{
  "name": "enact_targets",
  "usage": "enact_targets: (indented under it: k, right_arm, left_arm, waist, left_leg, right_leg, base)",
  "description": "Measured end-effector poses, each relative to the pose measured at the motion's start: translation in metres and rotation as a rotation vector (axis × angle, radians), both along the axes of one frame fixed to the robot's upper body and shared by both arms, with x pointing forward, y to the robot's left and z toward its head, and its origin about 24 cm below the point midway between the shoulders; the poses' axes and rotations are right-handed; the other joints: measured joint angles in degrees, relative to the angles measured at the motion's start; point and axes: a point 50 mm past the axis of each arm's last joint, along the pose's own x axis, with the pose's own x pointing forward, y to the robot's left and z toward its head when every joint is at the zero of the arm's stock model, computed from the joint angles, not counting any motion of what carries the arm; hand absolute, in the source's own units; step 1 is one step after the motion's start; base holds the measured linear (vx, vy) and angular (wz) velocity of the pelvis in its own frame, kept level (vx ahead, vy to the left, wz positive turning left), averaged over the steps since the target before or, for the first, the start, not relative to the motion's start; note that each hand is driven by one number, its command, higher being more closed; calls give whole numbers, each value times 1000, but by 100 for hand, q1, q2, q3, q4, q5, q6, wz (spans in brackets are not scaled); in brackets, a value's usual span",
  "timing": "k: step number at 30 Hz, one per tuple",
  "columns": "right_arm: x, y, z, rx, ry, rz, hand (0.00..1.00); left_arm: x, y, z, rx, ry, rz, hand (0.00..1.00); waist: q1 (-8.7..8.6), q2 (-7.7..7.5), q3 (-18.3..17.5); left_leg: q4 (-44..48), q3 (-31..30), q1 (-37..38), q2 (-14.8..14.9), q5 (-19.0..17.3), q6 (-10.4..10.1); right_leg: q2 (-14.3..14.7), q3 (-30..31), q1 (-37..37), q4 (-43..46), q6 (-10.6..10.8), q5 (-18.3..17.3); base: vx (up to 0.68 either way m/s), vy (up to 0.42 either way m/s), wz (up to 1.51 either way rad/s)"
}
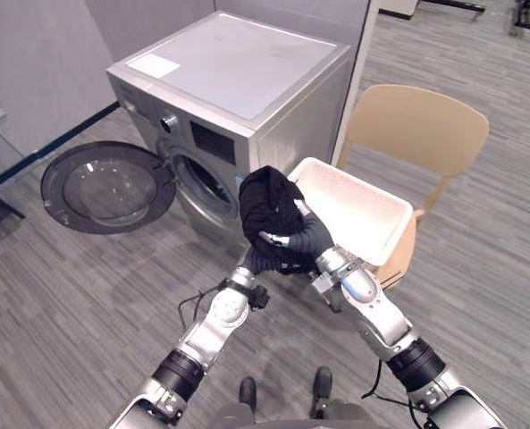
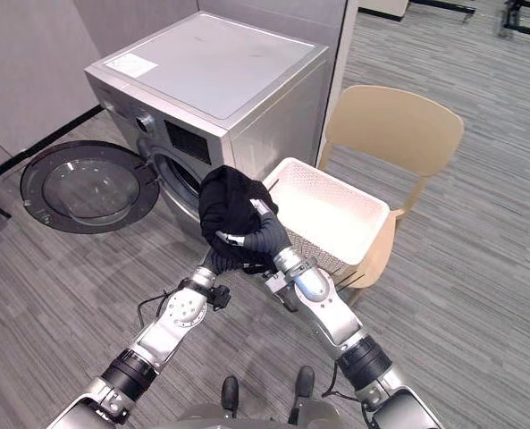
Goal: Pick up the laundry basket with both hands and put the clothes into the washing machine.
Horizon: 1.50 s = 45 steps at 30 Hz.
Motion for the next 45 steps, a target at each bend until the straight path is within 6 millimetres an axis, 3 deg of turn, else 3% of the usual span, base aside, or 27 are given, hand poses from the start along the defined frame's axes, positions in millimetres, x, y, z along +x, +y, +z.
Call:
enact_targets:
  k: [1, 11, 17, 22, 24, 27, 31, 33, 37, 38, 39, 40, 41, 42, 43, 44, 45]
  right_arm:
    - [0, -1, -1, 23, 20, 3, 0]
    - [-10, -7, -15, 122, 83, -14, 0]
    - [-17, -24, -31, -12, 49, -149, 0]
    - [-20, -69, -47, -227, 26, -426, 0]
    - [-22, -94, -51, -303, 16, -562, 0]
    - [-28, -113, -58, -354, 36, -657, 0]
    - [-40, -130, -98, -448, 206, -696, 0]
    - [-50, -137, -129, -513, 341, -696, 0]
    - [-80, -145, -181, -598, 605, -683, 0]
    - [-84, -146, -187, -601, 637, -688, 0]
    - [-93, -148, -198, -606, 709, -703, 0]
    - [-100, -149, -207, -611, 767, -713, 0]
    - [-103, -149, -210, -620, 788, -719, 0]
    - [-104, -150, -212, -628, 803, -723, 0]
    - [-101, -151, -212, -634, 802, -724, 0]
    - [-99, -153, -212, -639, 799, -726, 0]
    - [-96, -155, -211, -646, 796, -728, 0]
  left_arm:
    - [0, -1, 0, -9, -1, 9, 100]
    - [-1, 0, -3, -126, 61, 62, 100]
    - [-3, 29, -13, -274, 123, 252, 100]
    - [-10, 64, -22, -336, 140, 422, 100]
    - [-20, 80, -34, -351, 179, 495, 100]
    - [-34, 94, -47, -350, 222, 560, 100]
    - [-52, 117, -67, -344, 297, 664, 100]
    - [-63, 125, -84, -334, 371, 702, 100]
    - [-87, 130, -119, -314, 544, 748, 100]
    - [-89, 130, -122, -313, 562, 749, 100]
    - [-92, 129, -127, -311, 592, 753, 100]
    - [-94, 126, -131, -314, 616, 754, 100]
    - [-96, 125, -133, -317, 628, 752, 100]
    - [-98, 122, -136, -323, 647, 749, 100]
    - [-99, 117, -139, -335, 666, 746, 100]
    - [-100, 114, -140, -341, 676, 745, 100]
    - [-104, 112, -143, -346, 693, 750, 100]
  waist:
    - [-4, 6, -18]
    - [11, 34, -185]
    - [18, 26, -220]
    - [31, -5, -245]
    - [30, -34, -270]
    - [29, -46, -278]
    - [32, -66, -311]
    - [38, -67, -312]
    - [64, -66, -294]
    - [68, -64, -293]
    - [74, -62, -279]
    - [70, -71, -268]
    - [74, -73, -263]
    - [85, -81, -242]
    - [78, -34, -163]
    - [48, 19, -136]
    - [52, 227, -131]
  left_leg:
    - [40, 2, -10, 6, -16, -24]
    - [70, 5, -68, 179, -62, -73]
    - [70, 12, -67, 194, -68, -78]
    - [67, 13, -65, 188, -56, -57]
    - [67, 12, -61, 187, -58, -57]
    - [66, 8, -61, 186, -59, -57]
    - [55, -47, -76, 177, -74, -82]
    - [63, -110, -163, 170, -80, -90]
    - [231, -510, -630, 106, -61, -61]
    - [280, -566, -741, 97, -50, -45]
    - [313, -575, -929, 80, -40, 195]
    - [305, -298, -1059, 73, -123, 604]
    - [270, -71, -1092, 76, -207, 804]
    - [257, 555, -1115, 103, -316, 929]
    - [330, 1349, -1114, 113, -296, 903]
    - [371, 1661, -1081, 115, -284, 889]
    - [364, 1837, -965, 217, 49, 589]
  right_leg:
    - [32, 3, 6, -2, -44, 6]
    - [185, -3, 4, -28, -92, -33]
    - [224, -2, 3, -25, -107, -47]
    - [222, 4, 3, -2, -106, -49]
    - [222, 6, 7, -2, -103, -51]
    - [221, 4, 9, -3, -98, -55]
    - [219, -69, 31, -25, -63, -94]
    - [203, -193, 17, -25, -95, -139]
    - [163, -715, -118, 1, -86, -205]
    - [144, -837, -153, 2, -76, -221]
    - [44, -1125, -191, 2, -30, -268]
    - [-89, -1398, -188, 3, 12, -316]
    - [-171, -1542, -179, 3, 55, -346]
    - [-356, -1790, -161, 9, 68, -356]
    - [-541, -2021, -114, 80, 134, -398]
    - [-596, -2132, -96, 186, 206, -453]
    - [-601, -2342, -10, 419, 303, -537]
  base:
    - [-11, -9, -7]
    - [-1, 0, 0]
    - [7, 10, 0]
    - [23, 39, 0]
    - [20, 36, -1]
    - [11, 34, 1]
    - [-1, 32, 10]
    - [-7, 30, 26]
    - [10, 12, 54]
    - [14, 0, 96]
    - [52, 49, 123]
    - [49, 50, 136]
    - [93, 85, 140]
    - [159, 180, 131]
    - [196, 241, 124]
    - [232, 324, 109]
    - [170, 221, 76]
